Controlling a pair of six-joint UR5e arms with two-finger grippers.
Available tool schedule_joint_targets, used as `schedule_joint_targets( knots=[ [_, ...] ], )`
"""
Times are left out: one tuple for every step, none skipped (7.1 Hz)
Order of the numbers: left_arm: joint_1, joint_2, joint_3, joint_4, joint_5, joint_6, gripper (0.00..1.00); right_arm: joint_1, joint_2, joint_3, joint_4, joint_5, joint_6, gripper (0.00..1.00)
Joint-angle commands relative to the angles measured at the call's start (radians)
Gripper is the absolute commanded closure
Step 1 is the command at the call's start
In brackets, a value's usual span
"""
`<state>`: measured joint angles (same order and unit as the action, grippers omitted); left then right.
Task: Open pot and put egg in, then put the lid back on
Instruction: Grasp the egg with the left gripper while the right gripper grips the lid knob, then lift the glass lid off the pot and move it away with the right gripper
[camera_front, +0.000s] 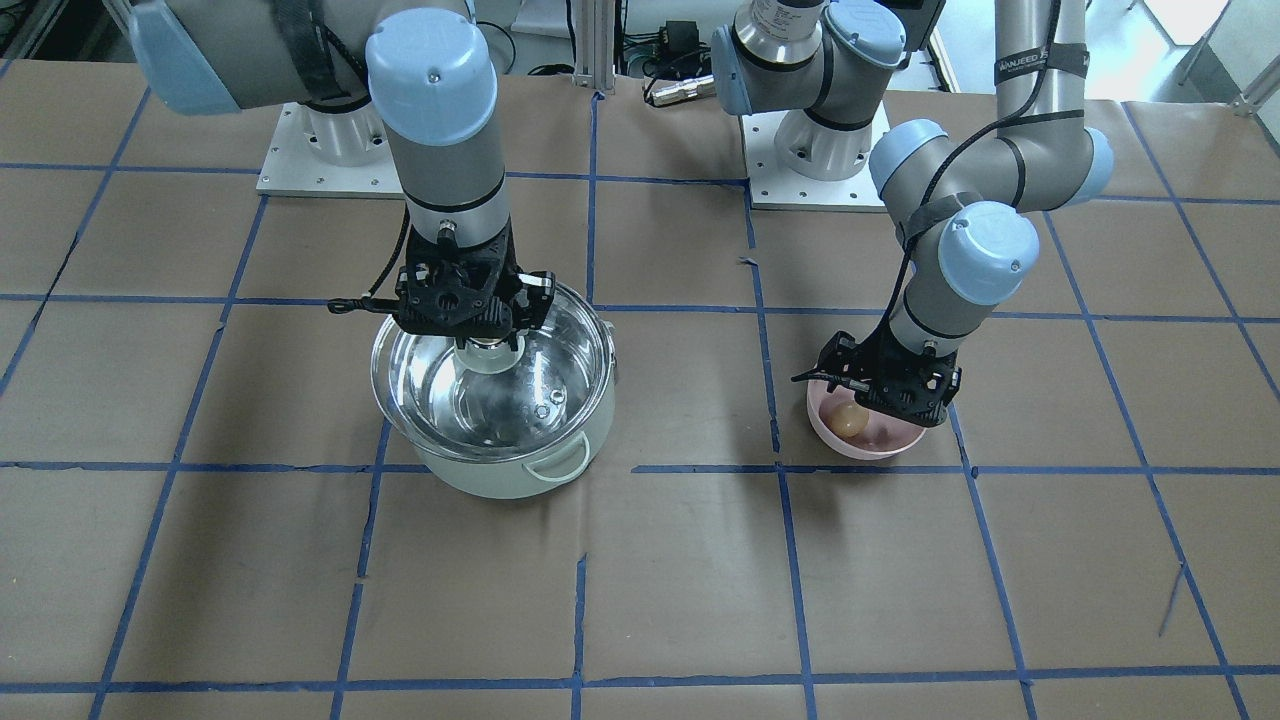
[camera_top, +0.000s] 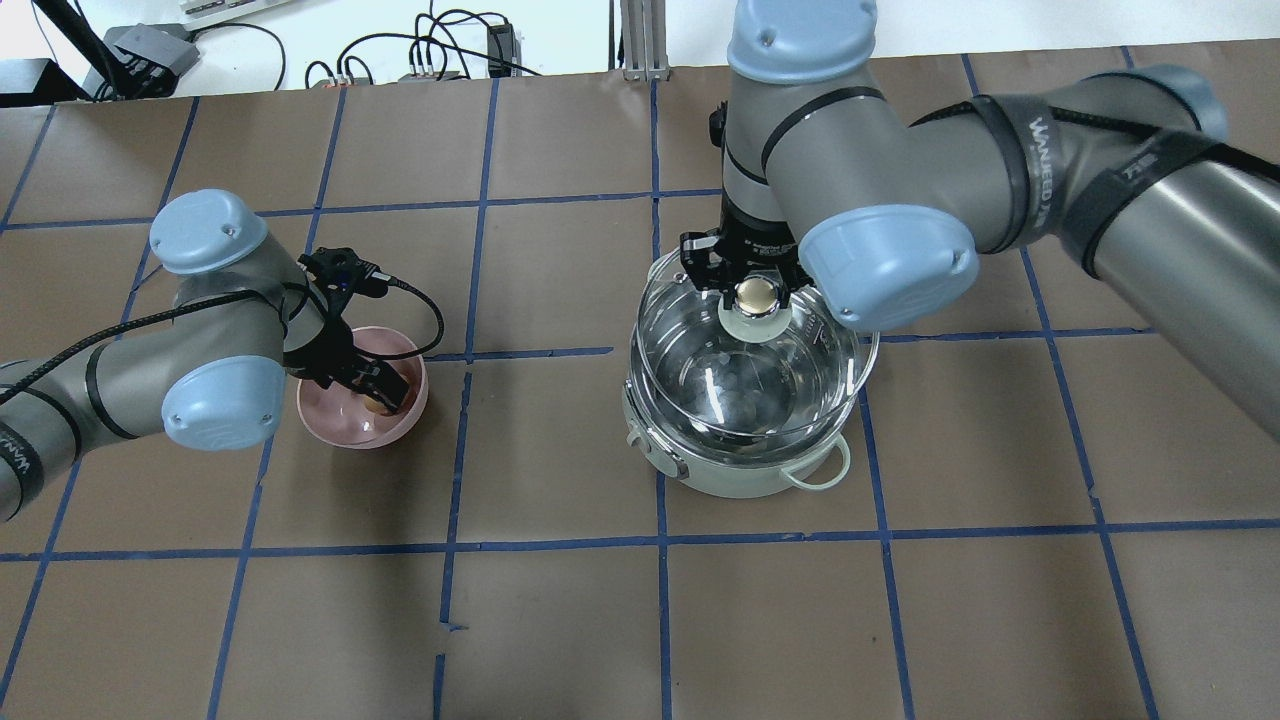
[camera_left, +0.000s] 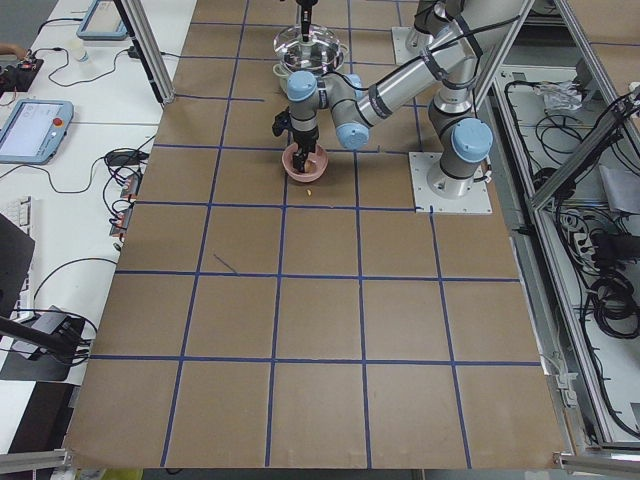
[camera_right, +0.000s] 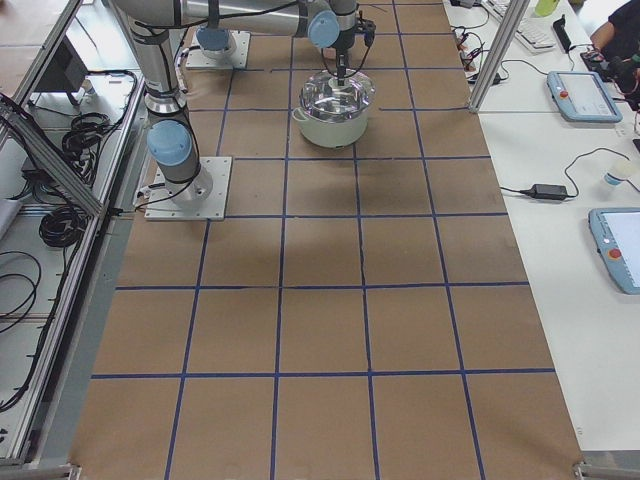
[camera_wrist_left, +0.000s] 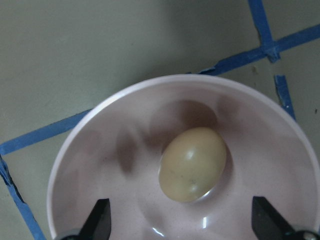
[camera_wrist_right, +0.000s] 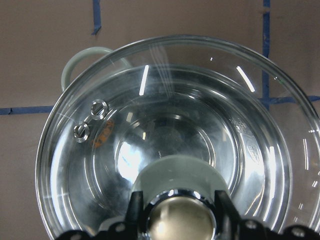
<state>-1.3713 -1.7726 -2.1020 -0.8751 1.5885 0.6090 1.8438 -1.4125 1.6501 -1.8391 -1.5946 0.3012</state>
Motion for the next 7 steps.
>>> schedule_joint_targets(
  knots=[
    [0.0,-0.001,0.0,0.002,0.001,0.142,0.0,-0.032,-0.006,-0.064,0.058,-0.001,-0.019,0.62],
    [0.0,-0.001,-0.001,0.001,0.001,0.162,0.0,-0.079,-0.009,-0.059,0.067,0.002,-0.03,0.62],
    [0.0,-0.002,-0.004,0.001,0.001,0.164,0.0,-0.134,-0.014,-0.055,0.081,0.01,-0.098,0.62],
    [0.0,-0.007,-0.004,0.001,0.001,0.172,0.01,-0.176,-0.041,-0.05,0.093,0.015,-0.125,0.64],
    [-0.002,-0.008,-0.004,0.001,-0.001,0.185,0.01,-0.207,-0.043,-0.033,0.09,0.013,-0.21,0.67],
    [0.0,-0.008,-0.003,0.002,0.001,0.224,0.01,-0.253,-0.045,-0.03,0.09,0.015,-0.291,0.68],
    [-0.002,-0.01,-0.004,0.002,0.001,0.241,0.01,-0.29,-0.045,-0.03,0.092,0.028,-0.345,0.68]
  ],
)
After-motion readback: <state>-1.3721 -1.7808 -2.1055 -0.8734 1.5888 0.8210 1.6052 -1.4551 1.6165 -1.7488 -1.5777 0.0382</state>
